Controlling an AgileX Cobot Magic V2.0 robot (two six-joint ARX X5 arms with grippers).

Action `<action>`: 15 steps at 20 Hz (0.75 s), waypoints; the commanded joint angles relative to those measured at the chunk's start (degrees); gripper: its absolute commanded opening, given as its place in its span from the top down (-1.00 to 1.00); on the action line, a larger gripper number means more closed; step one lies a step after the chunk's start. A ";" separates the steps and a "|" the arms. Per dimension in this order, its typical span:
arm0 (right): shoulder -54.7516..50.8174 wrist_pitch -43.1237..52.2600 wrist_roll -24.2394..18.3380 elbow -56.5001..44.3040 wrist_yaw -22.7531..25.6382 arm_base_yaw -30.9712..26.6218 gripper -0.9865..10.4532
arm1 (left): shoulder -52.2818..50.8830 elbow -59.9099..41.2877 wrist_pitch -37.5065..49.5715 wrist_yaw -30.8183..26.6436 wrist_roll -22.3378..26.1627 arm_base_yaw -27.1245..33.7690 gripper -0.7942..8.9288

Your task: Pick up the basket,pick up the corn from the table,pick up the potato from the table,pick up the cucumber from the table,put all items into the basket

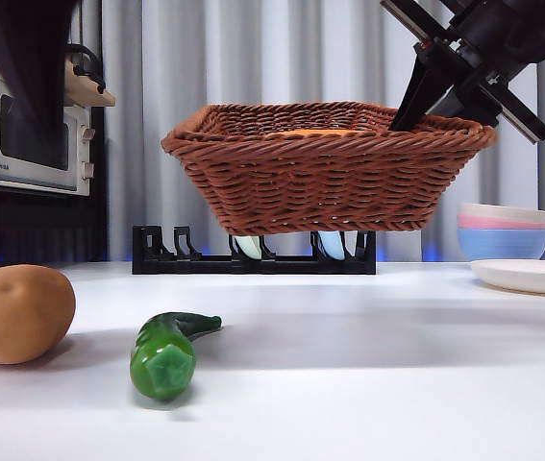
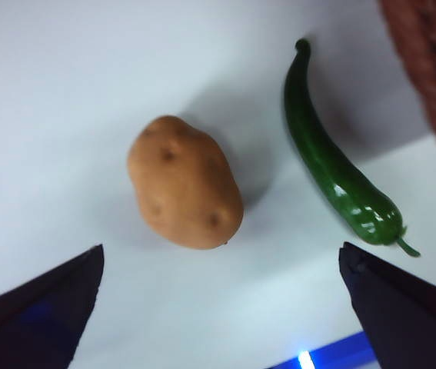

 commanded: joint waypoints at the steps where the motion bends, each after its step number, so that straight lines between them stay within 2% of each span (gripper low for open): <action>1: -0.31 1.18 -0.52 0.76 -0.48 -0.17 0.86 | 0.90 -3.41 4.48 3.85 2.54 4.24 -0.25; 4: -0.31 1.20 -0.50 0.79 -0.48 -0.44 0.86 | 4.39 -5.07 9.38 9.16 6.56 10.91 -0.25; 8: -0.31 1.20 -0.50 0.79 -0.48 -0.44 0.86 | 12.07 -5.07 13.97 12.46 10.21 16.68 -0.25; 11: -0.31 1.18 -0.50 0.79 -0.46 -0.44 0.86 | 17.75 -5.07 16.68 16.17 11.50 19.06 -0.25; 13: -0.31 1.18 -0.50 0.79 -0.46 -0.44 0.86 | 20.41 -5.07 17.57 16.15 12.13 19.63 -0.25; 14: -0.31 1.18 -0.50 0.81 -0.48 -0.44 0.86 | 20.98 -5.07 17.53 16.09 12.24 19.67 -0.12; 15: -0.31 1.18 -0.50 0.79 -0.46 -0.44 0.86 | 21.05 -5.07 17.51 16.09 12.37 19.65 0.11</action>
